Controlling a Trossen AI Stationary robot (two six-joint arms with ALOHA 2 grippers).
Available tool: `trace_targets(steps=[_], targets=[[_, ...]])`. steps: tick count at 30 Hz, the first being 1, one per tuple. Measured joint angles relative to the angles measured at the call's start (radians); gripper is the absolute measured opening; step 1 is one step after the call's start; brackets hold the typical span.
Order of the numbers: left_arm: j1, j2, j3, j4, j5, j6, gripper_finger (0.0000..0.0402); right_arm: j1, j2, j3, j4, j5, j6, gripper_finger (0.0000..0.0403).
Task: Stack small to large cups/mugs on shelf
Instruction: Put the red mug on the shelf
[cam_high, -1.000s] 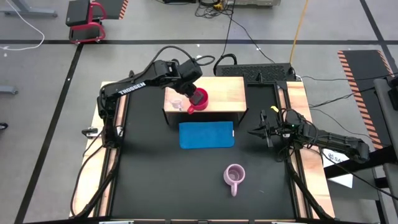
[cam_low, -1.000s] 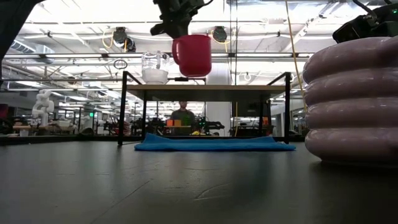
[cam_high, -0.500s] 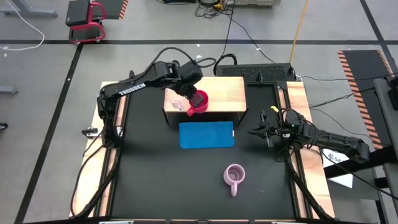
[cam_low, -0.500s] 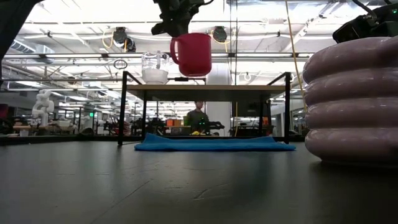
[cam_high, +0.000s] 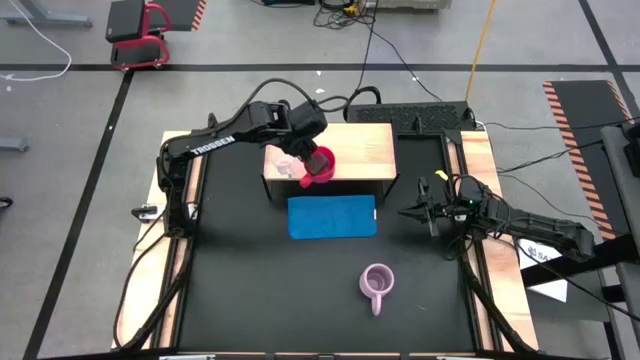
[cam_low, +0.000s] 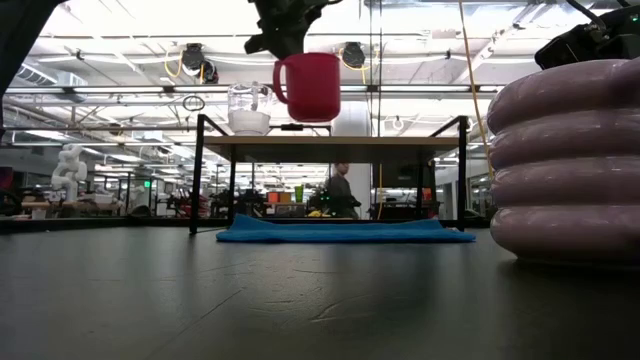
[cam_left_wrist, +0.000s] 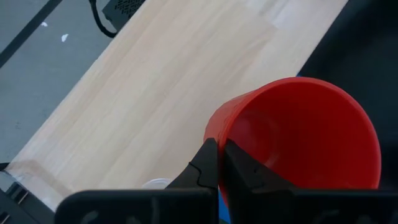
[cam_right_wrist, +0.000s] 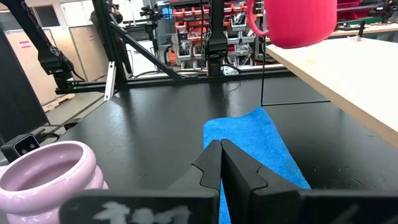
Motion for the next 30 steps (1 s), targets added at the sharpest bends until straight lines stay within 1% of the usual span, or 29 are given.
trace_targets(steps=[11, 15, 22, 30], targets=[[0.001, 0.000, 0.000, 0.001, 0.007, -0.053, 0.0004, 0.000, 0.000, 0.000, 0.000, 0.000, 0.014, 0.0000], [0.008, 0.000, 0.000, 0.001, 0.057, -0.063, 0.0004, 0.000, 0.000, 0.000, 0.000, 0.000, 0.017, 0.0000], [0.010, 0.001, 0.000, -0.005, 0.056, -0.063, 0.0004, 0.000, 0.000, 0.000, 0.001, 0.000, 0.018, 0.0000], [-0.002, 0.037, -0.007, -0.021, 0.011, -0.031, 0.0004, 0.000, 0.000, 0.000, 0.001, 0.000, 0.015, 0.0000]])
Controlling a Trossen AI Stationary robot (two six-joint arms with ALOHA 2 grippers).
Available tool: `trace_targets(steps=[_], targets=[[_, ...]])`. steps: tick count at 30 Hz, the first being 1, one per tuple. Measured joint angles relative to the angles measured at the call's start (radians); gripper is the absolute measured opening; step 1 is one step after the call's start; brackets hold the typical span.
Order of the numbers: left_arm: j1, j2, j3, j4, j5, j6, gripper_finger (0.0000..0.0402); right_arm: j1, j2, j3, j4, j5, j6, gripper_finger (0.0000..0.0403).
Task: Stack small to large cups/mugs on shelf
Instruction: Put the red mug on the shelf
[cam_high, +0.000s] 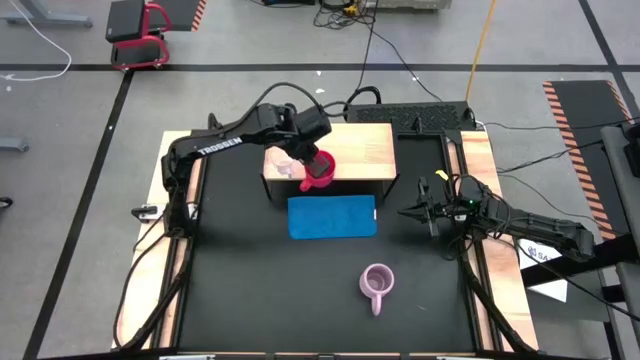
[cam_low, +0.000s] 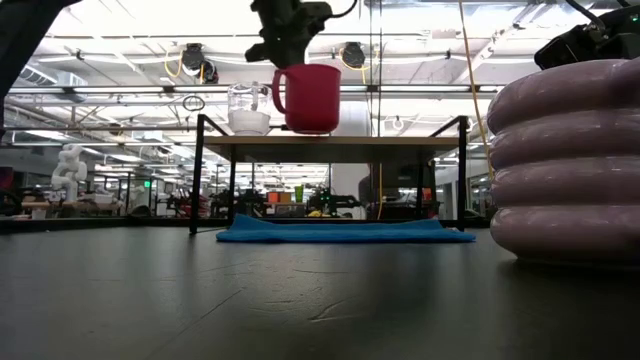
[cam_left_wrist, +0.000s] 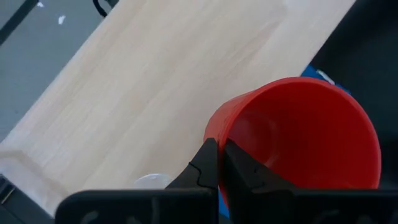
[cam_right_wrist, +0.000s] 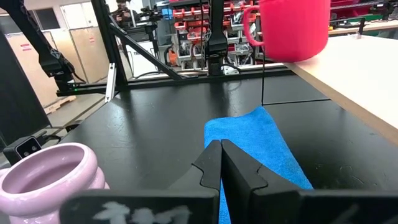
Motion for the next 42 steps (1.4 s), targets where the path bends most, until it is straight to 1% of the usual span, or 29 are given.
trace_targets(steps=[13, 19, 24, 32, 42], targets=[[0.012, 0.013, 0.001, -0.002, 0.000, 0.013, 0.0004, 0.000, 0.000, 0.000, -0.001, 0.000, -0.015, 0.0000], [0.033, 0.013, 0.001, 0.027, -0.006, 0.013, 0.0004, 0.000, 0.000, 0.000, -0.003, 0.000, -0.012, 0.0000], [0.049, 0.013, 0.001, 0.025, 0.015, 0.018, 0.0004, 0.000, 0.000, 0.000, -0.005, 0.000, -0.012, 0.0000], [0.066, 0.013, 0.001, 0.025, 0.016, 0.025, 0.0004, 0.000, 0.000, 0.000, -0.006, 0.000, -0.014, 0.0000], [0.075, 0.043, 0.005, 0.024, 0.019, 0.040, 0.0004, 0.000, 0.007, 0.000, -0.011, 0.000, -0.009, 0.0000]])
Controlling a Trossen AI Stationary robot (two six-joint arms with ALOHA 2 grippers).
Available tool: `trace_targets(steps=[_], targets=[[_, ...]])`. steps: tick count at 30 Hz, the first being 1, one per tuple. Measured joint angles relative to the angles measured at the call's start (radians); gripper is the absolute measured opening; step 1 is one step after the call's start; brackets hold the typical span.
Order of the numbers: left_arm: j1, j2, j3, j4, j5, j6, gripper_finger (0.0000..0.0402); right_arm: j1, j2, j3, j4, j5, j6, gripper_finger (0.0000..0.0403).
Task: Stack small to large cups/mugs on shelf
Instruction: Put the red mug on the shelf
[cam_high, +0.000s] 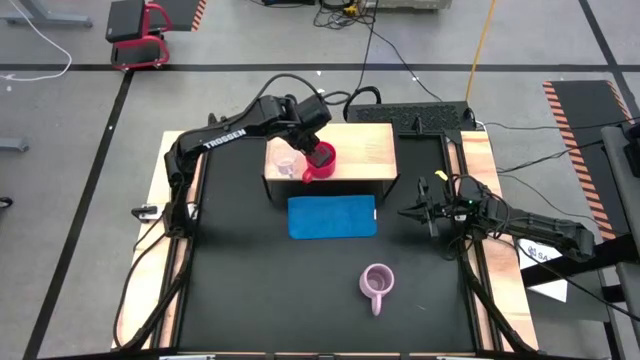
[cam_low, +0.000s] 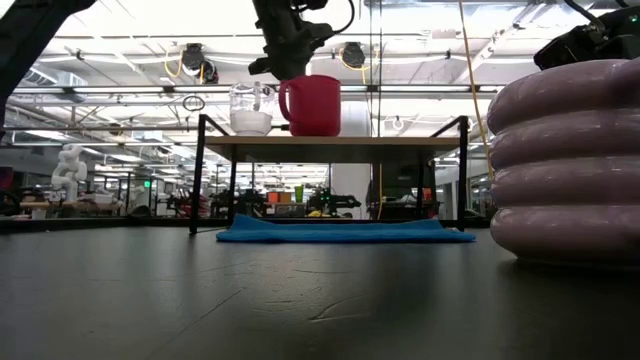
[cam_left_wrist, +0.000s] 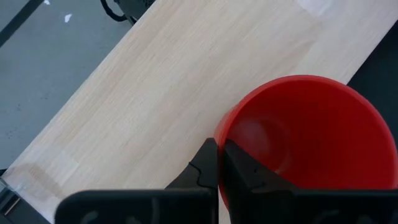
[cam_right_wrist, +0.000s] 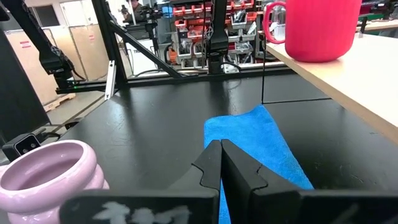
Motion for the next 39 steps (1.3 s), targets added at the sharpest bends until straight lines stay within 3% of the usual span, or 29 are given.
trace_targets(steps=[27, 39], targets=[[0.003, 0.003, -0.003, 0.005, 0.019, 0.017, 0.0006, 0.000, 0.035, 0.000, 0.002, 0.000, -0.007, 0.0000], [0.002, 0.006, -0.006, 0.010, 0.007, 0.017, 0.0075, 0.000, 0.035, 0.000, 0.003, 0.000, -0.010, 0.0000]])
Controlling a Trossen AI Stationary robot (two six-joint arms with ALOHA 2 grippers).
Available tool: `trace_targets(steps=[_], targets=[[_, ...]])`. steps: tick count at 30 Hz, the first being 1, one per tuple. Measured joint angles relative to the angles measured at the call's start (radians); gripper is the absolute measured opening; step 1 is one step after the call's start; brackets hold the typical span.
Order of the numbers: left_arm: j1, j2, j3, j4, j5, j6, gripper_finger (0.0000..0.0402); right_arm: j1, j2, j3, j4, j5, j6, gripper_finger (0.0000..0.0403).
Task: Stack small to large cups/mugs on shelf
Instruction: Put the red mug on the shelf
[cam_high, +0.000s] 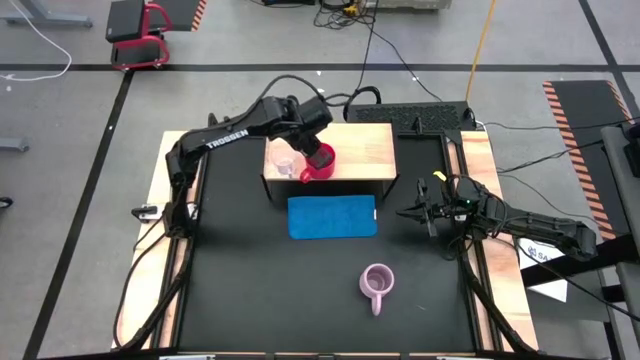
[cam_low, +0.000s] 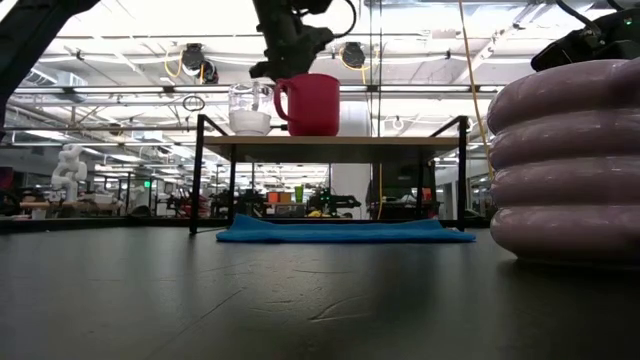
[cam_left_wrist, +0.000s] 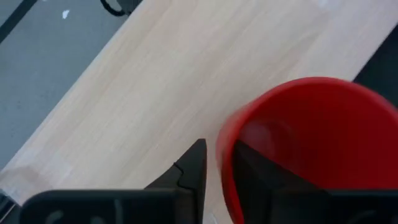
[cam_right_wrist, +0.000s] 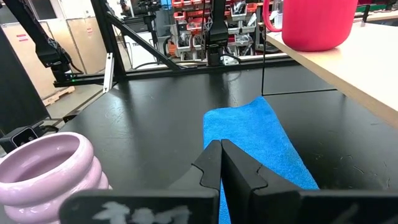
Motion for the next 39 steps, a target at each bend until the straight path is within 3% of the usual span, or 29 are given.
trace_targets(steps=[18, 32, 39], targets=[[0.000, 0.001, 0.001, 0.043, 0.055, 0.067, 0.0088, 0.000, 0.000, 0.000, 0.000, 0.000, 0.000, 0.0000], [0.000, -0.001, 0.002, 0.048, 0.072, 0.069, 0.0253, 0.000, 0.000, 0.000, -0.001, 0.000, 0.000, 0.0000], [0.000, -0.001, 0.002, 0.048, 0.072, 0.068, 0.0297, 0.000, 0.000, 0.000, -0.002, 0.000, 0.000, 0.0000]])
